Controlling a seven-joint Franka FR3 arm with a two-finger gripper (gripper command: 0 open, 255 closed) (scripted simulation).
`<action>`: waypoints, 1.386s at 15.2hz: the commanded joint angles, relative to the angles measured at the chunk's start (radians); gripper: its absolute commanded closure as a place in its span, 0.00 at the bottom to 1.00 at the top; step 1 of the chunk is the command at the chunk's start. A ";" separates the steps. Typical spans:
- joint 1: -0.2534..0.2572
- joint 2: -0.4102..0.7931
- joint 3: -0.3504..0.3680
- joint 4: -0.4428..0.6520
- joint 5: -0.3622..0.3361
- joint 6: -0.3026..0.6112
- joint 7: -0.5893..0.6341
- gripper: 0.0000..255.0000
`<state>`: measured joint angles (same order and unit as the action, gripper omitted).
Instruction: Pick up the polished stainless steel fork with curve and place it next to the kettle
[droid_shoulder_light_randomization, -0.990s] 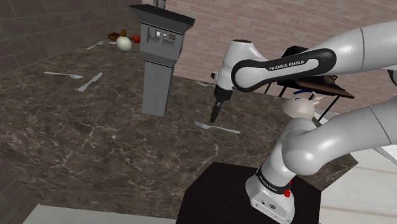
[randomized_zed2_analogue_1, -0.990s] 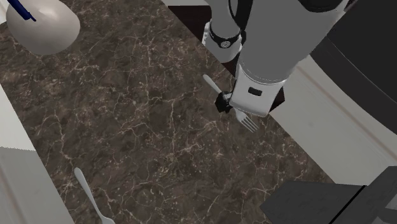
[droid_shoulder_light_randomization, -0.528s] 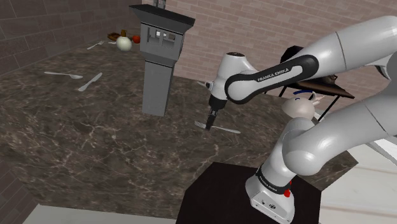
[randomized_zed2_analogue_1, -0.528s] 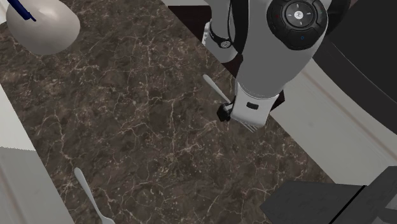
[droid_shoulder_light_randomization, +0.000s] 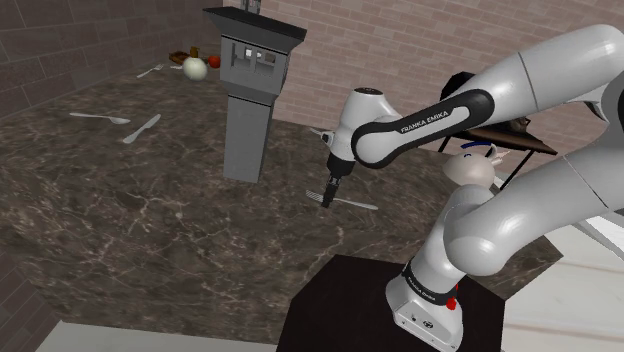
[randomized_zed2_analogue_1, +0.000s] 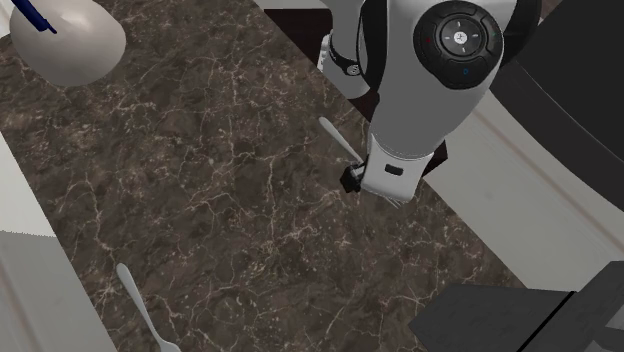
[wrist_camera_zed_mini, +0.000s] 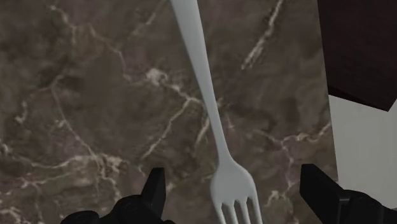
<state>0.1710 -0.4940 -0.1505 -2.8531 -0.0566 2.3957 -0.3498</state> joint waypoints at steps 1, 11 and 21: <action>0.000 0.000 0.000 0.000 0.000 0.000 0.000 0.00; 0.000 0.000 0.000 0.000 0.000 0.000 0.000 1.00; -0.003 -0.107 0.013 0.074 0.000 -0.181 0.008 1.00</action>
<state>0.1681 -0.5927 -0.1383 -2.7900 -0.0568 2.2347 -0.3418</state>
